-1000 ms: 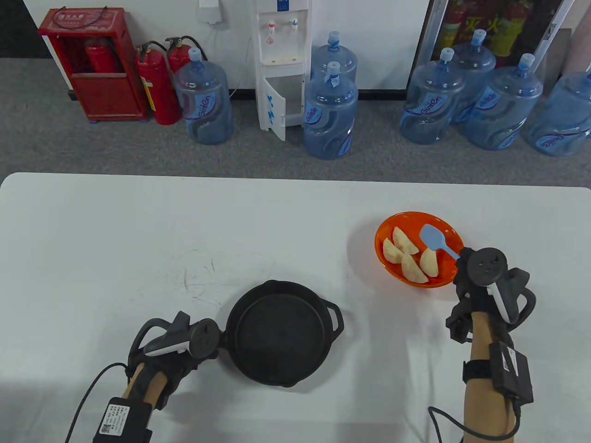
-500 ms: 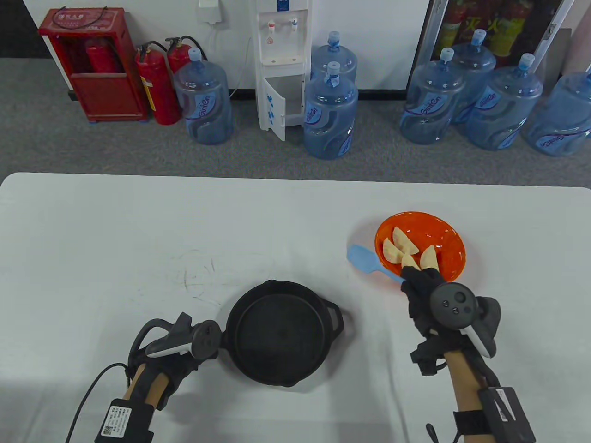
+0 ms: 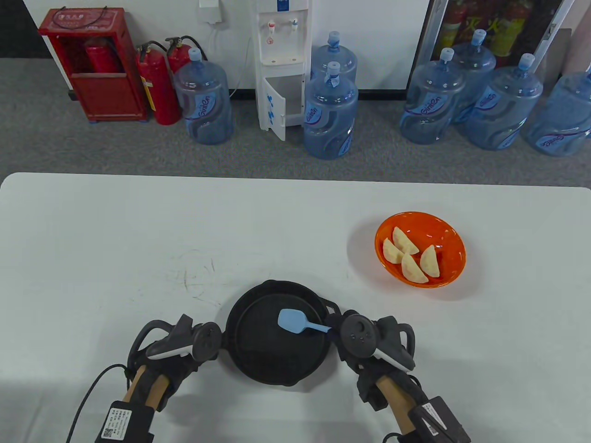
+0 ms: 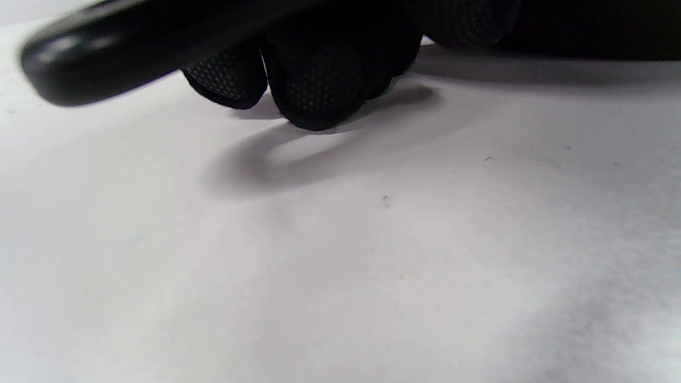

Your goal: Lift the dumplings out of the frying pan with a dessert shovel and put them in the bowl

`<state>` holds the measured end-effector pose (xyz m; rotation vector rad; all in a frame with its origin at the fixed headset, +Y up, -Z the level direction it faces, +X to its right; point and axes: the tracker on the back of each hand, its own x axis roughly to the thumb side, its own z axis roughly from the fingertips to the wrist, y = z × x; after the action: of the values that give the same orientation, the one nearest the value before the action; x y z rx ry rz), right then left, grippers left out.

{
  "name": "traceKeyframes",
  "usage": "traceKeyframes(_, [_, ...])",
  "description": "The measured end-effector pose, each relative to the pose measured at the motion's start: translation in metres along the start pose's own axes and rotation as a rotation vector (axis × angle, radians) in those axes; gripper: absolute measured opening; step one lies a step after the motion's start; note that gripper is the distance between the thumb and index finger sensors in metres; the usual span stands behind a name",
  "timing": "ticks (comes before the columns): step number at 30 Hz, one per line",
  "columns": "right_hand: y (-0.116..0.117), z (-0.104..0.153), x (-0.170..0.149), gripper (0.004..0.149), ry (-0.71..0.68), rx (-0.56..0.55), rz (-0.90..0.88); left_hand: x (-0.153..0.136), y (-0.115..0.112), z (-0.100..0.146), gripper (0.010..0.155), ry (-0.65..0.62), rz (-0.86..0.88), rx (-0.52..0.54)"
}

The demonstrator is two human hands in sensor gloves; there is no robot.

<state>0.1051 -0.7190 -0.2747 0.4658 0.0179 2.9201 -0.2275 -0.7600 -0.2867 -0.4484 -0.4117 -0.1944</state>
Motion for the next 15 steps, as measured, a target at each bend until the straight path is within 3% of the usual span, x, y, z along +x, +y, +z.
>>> traceKeyframes(9, [0.031, 0.002, 0.061, 0.043, -0.152, -0.109, 0.643, 0.001, 0.000, 0.000, 0.054, 0.009, -0.015, -0.002])
traceKeyframes(15, [0.033, 0.002, 0.061, 0.042, -0.163, -0.117, 0.648, 0.003, 0.000, 0.001, 0.054, 0.016, -0.024, 0.006])
